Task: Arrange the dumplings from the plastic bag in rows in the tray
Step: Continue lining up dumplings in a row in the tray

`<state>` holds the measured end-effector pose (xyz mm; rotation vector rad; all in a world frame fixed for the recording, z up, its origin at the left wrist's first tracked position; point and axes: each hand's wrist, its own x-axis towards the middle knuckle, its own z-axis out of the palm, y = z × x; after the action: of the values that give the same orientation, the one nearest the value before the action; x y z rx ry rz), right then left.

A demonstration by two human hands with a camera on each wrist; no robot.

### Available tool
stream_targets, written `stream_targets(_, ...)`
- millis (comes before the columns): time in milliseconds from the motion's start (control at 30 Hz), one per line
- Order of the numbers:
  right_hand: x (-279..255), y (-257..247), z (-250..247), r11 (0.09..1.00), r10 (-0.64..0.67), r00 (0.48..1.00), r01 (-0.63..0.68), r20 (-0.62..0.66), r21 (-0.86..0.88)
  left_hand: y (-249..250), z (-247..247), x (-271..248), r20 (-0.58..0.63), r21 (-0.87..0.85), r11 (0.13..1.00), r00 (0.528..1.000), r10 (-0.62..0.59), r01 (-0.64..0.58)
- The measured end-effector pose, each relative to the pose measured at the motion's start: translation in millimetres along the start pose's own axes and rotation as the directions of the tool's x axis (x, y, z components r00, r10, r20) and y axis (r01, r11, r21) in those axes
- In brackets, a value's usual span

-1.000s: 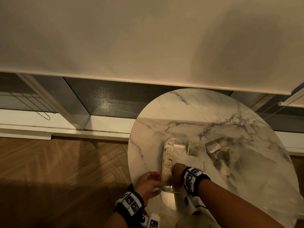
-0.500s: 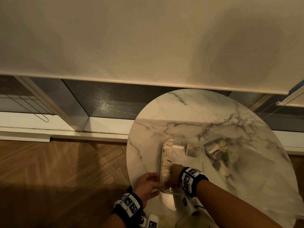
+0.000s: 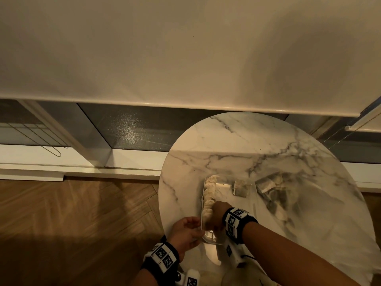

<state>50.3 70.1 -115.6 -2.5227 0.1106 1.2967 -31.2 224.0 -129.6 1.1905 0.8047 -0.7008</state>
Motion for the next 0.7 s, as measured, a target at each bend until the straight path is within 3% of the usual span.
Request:
stream_targets(300,2,2,-10,0.993,0.092,0.996,-0.092,0.015,0.073,1,-1,1,0.002,0.010,1.000,1.000,-0.015,0.015)
stream_targets(700,1,2,-12,0.976,0.066,0.998,-0.063,-0.005,0.208,4,-1,-1,0.003,-0.001,1.000,1.000,-0.025,0.025)
